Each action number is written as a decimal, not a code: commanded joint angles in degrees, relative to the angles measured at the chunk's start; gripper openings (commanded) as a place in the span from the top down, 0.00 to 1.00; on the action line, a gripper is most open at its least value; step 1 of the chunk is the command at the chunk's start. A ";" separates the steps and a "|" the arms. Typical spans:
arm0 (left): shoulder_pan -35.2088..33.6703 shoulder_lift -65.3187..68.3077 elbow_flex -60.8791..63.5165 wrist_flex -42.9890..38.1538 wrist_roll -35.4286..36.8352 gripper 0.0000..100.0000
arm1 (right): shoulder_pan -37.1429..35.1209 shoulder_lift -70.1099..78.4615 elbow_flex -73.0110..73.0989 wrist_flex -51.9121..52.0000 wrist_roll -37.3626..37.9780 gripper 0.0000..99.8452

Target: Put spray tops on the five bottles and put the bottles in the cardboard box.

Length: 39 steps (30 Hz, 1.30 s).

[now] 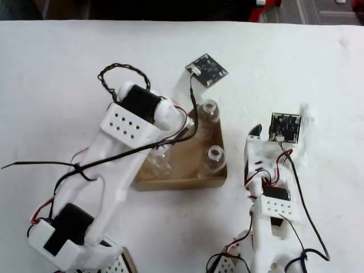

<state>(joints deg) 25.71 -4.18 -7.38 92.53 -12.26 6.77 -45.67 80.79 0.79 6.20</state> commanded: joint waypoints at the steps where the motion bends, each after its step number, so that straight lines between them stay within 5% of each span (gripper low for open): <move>1: 0.31 -1.10 -1.23 0.53 -0.79 0.98 | -0.40 0.04 -0.88 -1.36 0.79 0.92; 21: 0.66 -1.10 -11.34 7.12 -0.70 0.97 | -0.31 0.04 -0.97 -1.36 0.79 0.92; 27: 0.13 -1.10 -17.85 9.05 -0.44 0.77 | -0.31 0.04 -0.97 -1.36 0.79 0.92; 39: -0.31 6.55 -14.59 9.58 -3.08 0.79 | -0.31 0.04 -0.97 -1.36 0.79 0.92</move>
<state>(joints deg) 25.71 0.75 -21.63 101.23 -14.81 6.77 -45.67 80.79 0.79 6.20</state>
